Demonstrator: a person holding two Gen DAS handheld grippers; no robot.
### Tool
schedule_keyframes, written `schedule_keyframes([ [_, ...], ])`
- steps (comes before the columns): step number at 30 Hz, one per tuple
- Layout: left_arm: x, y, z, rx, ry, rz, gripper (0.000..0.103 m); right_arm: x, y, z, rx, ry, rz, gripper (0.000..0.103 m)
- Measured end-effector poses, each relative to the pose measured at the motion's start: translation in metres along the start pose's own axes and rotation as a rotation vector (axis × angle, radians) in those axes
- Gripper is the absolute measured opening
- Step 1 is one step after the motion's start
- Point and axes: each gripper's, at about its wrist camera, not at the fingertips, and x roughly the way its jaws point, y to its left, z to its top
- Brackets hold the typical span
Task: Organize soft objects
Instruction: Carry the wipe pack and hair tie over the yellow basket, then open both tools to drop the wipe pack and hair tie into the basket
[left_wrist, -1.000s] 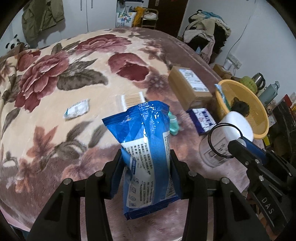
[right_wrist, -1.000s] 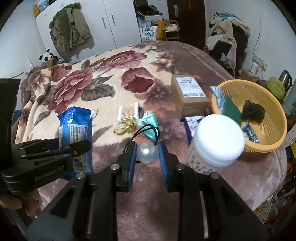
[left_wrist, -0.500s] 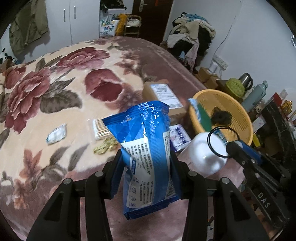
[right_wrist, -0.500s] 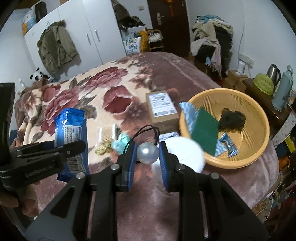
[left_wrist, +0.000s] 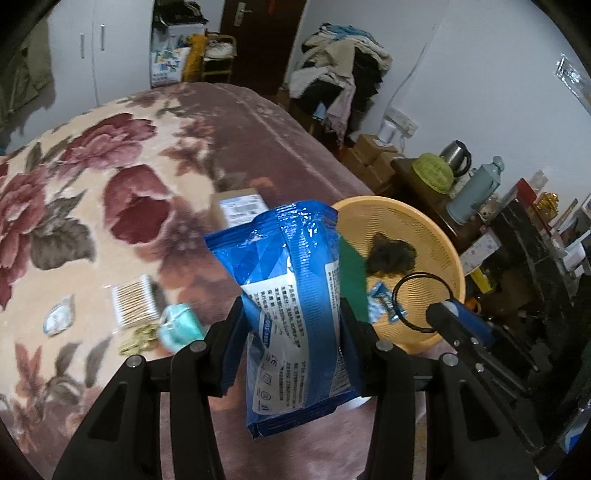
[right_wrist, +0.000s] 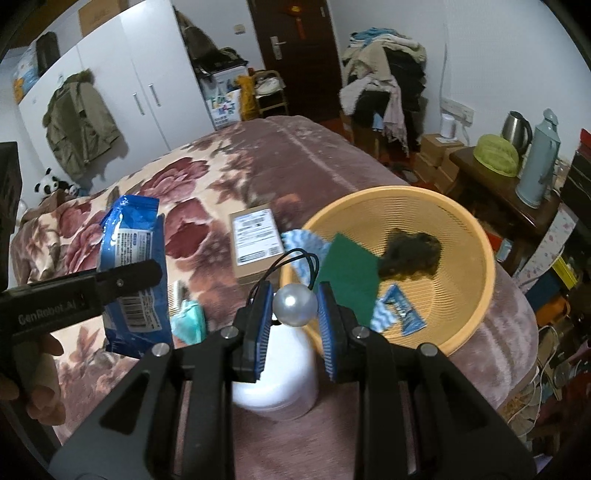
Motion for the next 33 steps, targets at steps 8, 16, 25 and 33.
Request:
schedule_keyframes([
  [8,0.04,-0.044,0.02,0.03,0.036,-0.068,0.047,0.01,-0.044,0.006,0.066,0.014,-0.045,0.025],
  [16,0.08,-0.077,0.028,0.052,0.064,-0.114,0.048,0.019,-0.076,0.012,0.121,0.026,-0.07,0.025],
  [25,0.1,-0.095,0.028,0.063,0.039,-0.144,0.084,0.022,-0.11,0.011,0.184,0.032,-0.103,0.034],
  [33,0.085,-0.095,0.026,0.103,-0.005,-0.076,0.102,0.021,-0.113,0.008,0.187,0.035,-0.114,0.08],
])
